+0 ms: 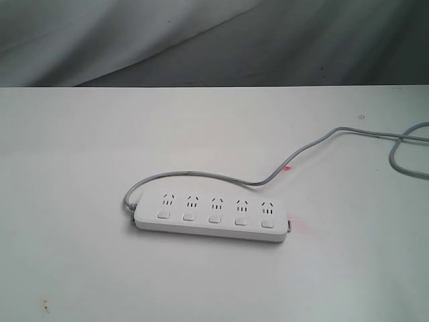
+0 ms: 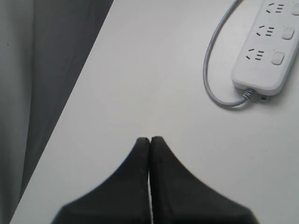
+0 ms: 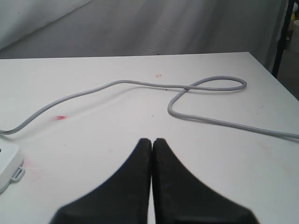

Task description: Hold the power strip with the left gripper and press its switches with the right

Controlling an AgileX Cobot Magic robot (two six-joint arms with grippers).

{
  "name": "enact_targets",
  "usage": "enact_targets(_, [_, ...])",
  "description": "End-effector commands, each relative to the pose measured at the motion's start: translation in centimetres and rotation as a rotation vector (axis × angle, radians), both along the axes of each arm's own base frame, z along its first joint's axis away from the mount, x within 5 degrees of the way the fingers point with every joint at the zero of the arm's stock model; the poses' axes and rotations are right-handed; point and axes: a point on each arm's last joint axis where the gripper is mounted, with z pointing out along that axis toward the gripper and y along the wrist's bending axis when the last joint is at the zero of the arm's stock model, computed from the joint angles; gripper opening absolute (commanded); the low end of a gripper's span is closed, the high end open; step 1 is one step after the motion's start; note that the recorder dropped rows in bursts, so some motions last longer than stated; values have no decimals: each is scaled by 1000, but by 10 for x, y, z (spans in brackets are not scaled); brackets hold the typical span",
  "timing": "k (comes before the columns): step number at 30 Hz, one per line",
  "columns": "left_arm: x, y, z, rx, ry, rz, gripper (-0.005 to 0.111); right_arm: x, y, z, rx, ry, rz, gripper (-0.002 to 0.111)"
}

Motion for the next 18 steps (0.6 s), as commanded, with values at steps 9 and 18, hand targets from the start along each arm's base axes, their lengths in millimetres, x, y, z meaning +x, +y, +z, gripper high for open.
enact_targets(9, [-8, -9, 0, -52, 52, -126, 0, 0, 0, -1, 0, -4, -2, 0])
enact_targets(18, [27, -44, -60, -78, 281, -340, 8, 0, 0, -1, 0, -4, -2, 0])
